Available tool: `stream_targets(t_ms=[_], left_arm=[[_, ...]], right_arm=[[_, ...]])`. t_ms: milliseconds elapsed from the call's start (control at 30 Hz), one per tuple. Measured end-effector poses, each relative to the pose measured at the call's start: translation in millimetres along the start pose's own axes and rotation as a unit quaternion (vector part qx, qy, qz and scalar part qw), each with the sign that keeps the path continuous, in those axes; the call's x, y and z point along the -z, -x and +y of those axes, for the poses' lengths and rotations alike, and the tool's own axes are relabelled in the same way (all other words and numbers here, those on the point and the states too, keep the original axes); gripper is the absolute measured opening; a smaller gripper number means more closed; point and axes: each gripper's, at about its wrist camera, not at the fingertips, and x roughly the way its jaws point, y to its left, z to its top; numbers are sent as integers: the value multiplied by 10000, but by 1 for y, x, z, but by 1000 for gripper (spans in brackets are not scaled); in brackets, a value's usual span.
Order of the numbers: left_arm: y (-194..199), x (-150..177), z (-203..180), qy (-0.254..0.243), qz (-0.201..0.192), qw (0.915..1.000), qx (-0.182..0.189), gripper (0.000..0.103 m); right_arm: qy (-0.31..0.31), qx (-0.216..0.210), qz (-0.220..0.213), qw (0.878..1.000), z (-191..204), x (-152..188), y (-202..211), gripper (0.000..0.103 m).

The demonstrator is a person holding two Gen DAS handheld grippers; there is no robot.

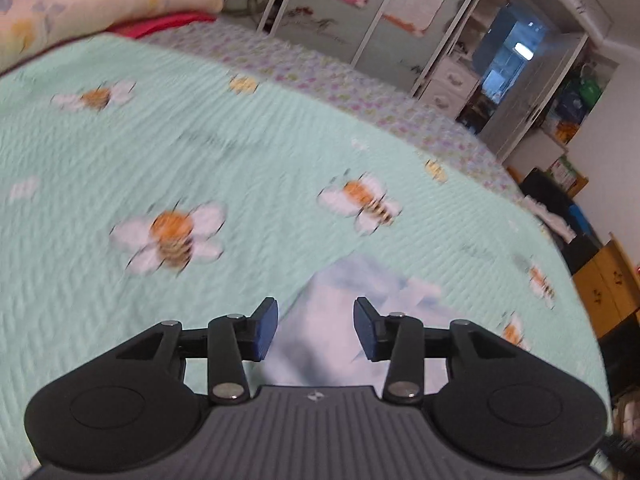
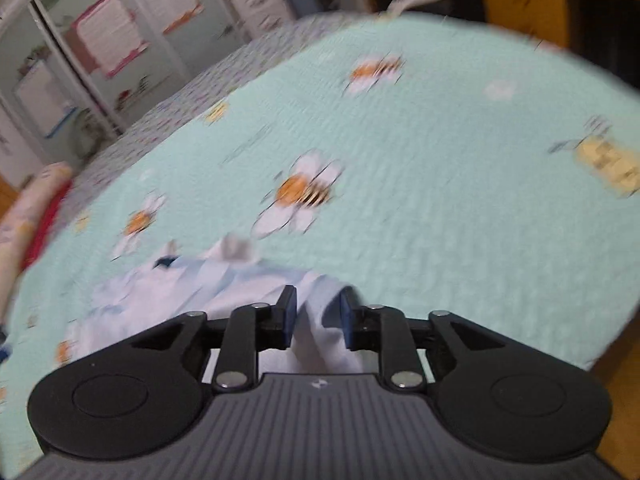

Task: Fold clothes

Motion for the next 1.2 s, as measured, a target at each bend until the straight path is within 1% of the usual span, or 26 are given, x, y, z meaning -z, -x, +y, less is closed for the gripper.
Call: stream_targets(t_ms=[33, 100, 167, 200, 267, 333, 400, 467, 500, 533, 600, 633, 700, 733, 800, 867, 900, 933, 967, 1000, 1033, 1067, 1100, 1133, 1167, 1200], left_arm=[[-5, 5, 5, 31, 80, 10000, -29, 47], [-18, 14, 17, 189, 204, 9996, -42, 48], [-33, 18, 26, 371, 241, 9990, -46, 49], [-39, 20, 31, 442, 257, 9987, -46, 49], [-53, 23, 35, 538, 320, 9980, 45, 50], [-67, 26, 37, 661, 423, 9969, 116, 57], [-81, 30, 33, 643, 519, 9965, -102, 59], [-95, 33, 29, 624, 615, 9957, -304, 59], [-97, 35, 26, 603, 667, 9957, -234, 56], [-99, 37, 23, 582, 719, 9956, -163, 42], [-103, 42, 17, 540, 822, 9951, -22, 3], [-104, 43, 14, 513, 855, 9950, 51, 2], [-86, 42, -3, 341, 548, 9975, 275, 2], [-73, 38, -24, 235, 458, 9968, 608, 2], [-48, 30, -64, 22, 277, 9915, 1272, 2], [-23, 23, -105, -208, 115, 9806, 1944, 2], [-13, 31, -139, -506, 256, 9686, 2422, 2], [-3, 38, -172, -802, 397, 9531, 2892, 2], [6, 46, -206, -1095, 536, 9343, 3351, 2], [16, 54, -239, -1393, 669, 9132, 3770, 2], [20, 70, -265, -1782, 757, 9010, 3883, 6], [24, 87, -289, -2150, 851, 8879, 3978, 7], [22, 103, -303, -2327, 1022, 8823, 3962, 7], [17, 118, -310, -2418, 1239, 8783, 3934, 14], [13, 130, -309, -2450, 1401, 8758, 3917, 17], [8, 138, -300, -2373, 1447, 8793, 3867, 25]], right_arm=[[117, -45, -152, 9998, 4, 2, 4, 35], [344, -144, -455, 9983, 11, 6, 12, 49], [524, -313, -560, 9966, 24, 8, 20, 53], [613, -400, -608, 9955, 31, 9, 23, 54], [653, -606, -524, 9946, 34, 10, 32, 54], [653, -632, -412, 9950, 35, 12, 31, 54], [651, -647, -298, 9953, 36, 14, 31, 54], [649, -663, -184, 9955, 36, 16, 30, 54], [668, -654, -147, 9955, 38, 17, 30, 54], [671, -659, -130, 9955, 38, 18, 31, 54], [667, -665, -125, 9955, 38, 20, 33, 54], [662, -662, -136, 9955, 37, 21, 33, 54], [631, -647, -212, 9957, 33, 23, 36, 54], [598, -632, -254, 9959, 30, 23, 37, 54], [488, -586, -337, 9965, 23, 24, 38, 54], [325, -519, -415, 9973, 13, 24, 39, 54], [222, -466, -432, 9977, 8, 25, 38, 54], [97, -408, -439, 9982, 3, 25, 37, 54], [-45, -339, -452, 9984, -3, 26, 37, 54], [-184, -245, -473, 9984, -10, 27, 36, 54], [-299, -146, -487, 9983, -16, 28, 36, 54], [-411, -46, -500, 9979, -23, 29, 35, 54], [-531, 42, -514, 9973, -31, 29, 35, 54], [-657, 143, -527, 9963, -40, 28, 36, 54], [-790, 269, -534, 9951, -50, 27, 38, 54], [-923, 397, -540, 9935, -61, 26, 39, 54]])
